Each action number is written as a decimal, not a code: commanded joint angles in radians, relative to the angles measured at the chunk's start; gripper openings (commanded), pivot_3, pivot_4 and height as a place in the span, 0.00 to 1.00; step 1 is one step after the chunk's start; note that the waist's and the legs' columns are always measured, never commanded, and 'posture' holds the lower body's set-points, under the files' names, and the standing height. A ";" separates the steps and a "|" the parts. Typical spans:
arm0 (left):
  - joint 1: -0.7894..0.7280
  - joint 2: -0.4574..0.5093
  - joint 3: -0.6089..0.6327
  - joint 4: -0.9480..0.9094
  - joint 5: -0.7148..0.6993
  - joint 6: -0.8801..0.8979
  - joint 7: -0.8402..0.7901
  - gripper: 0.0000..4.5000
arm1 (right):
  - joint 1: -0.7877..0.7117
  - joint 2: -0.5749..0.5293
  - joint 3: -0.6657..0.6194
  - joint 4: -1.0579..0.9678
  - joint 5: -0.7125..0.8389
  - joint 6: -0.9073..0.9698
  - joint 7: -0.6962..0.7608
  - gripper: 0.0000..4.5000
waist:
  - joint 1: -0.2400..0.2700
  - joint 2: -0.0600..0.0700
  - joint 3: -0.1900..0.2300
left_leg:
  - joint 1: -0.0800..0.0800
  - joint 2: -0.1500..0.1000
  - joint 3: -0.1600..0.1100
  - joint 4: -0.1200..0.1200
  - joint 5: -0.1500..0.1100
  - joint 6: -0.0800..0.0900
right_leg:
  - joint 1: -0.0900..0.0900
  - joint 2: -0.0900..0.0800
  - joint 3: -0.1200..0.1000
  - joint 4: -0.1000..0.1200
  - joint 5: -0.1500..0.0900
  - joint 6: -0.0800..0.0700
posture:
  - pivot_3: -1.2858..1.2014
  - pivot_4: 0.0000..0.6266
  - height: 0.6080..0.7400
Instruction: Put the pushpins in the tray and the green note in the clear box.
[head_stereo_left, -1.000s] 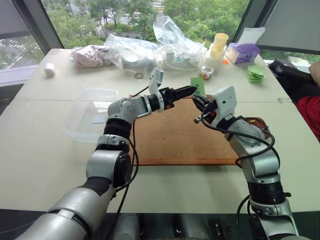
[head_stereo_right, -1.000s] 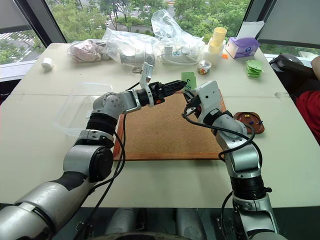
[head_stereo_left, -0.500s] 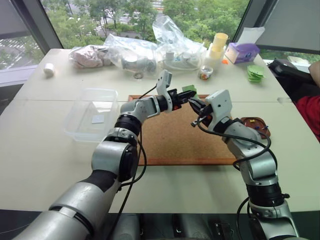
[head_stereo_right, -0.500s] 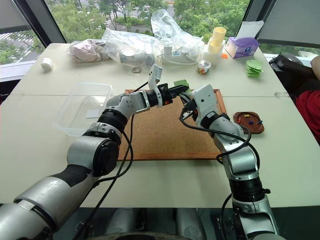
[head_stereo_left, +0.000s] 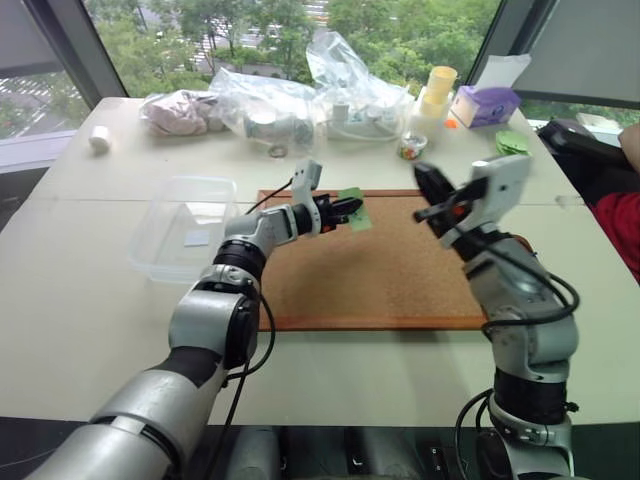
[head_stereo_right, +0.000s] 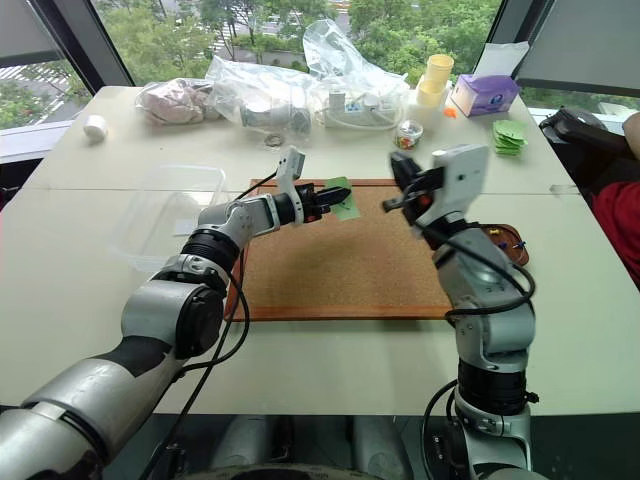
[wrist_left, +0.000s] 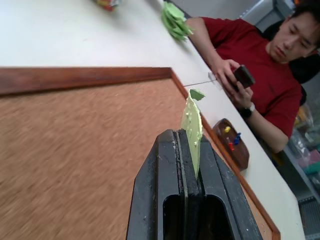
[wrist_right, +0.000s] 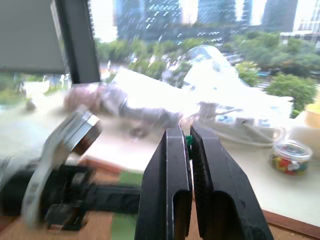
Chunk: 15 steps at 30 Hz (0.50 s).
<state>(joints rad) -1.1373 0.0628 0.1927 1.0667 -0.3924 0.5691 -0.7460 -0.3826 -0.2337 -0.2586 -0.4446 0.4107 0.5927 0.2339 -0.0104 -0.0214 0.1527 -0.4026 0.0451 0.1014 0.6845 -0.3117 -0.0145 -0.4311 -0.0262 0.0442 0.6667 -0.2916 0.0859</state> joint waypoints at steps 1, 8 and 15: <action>-0.001 0.004 -0.001 -0.120 -0.023 0.049 -0.032 0.00 | -0.005 -0.017 -0.108 0.002 0.062 0.034 -0.050 0.00 | 0.000 0.000 0.000 | -0.001 -0.001 0.000 0.000 0.000 0.000 | 0.000 0.000 0.000 0.000 0.000 0.000 | 0.52 0.24 0.99; 0.165 0.011 -0.133 -0.607 -0.062 0.229 -0.079 0.00 | 0.102 -0.175 -0.158 0.213 -0.091 0.046 -0.115 0.00 | -0.004 0.001 -0.001 | -0.001 -0.001 0.000 0.000 -0.001 0.001 | 0.000 -0.001 0.001 -0.001 0.000 0.000 | 0.52 0.24 0.99; 0.284 0.016 -0.221 -0.865 -0.111 0.330 -0.066 0.00 | 0.128 -0.212 -0.147 0.312 -0.137 0.031 -0.119 0.00 | -0.010 0.003 -0.001 | 0.005 0.000 0.002 -0.001 0.001 -0.003 | 0.001 0.002 0.005 0.004 0.000 0.000 | 0.52 0.24 0.99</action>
<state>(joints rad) -0.8511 0.0763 -0.0272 0.2617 -0.4707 0.8821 -0.8203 -0.2501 -0.4240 -0.3962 -0.1337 0.2915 0.6459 0.1166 -0.0205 -0.0182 0.1518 -0.3960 0.0454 0.1035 0.6839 -0.3102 -0.0171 -0.4287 -0.0245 0.0498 0.6703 -0.2915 0.0861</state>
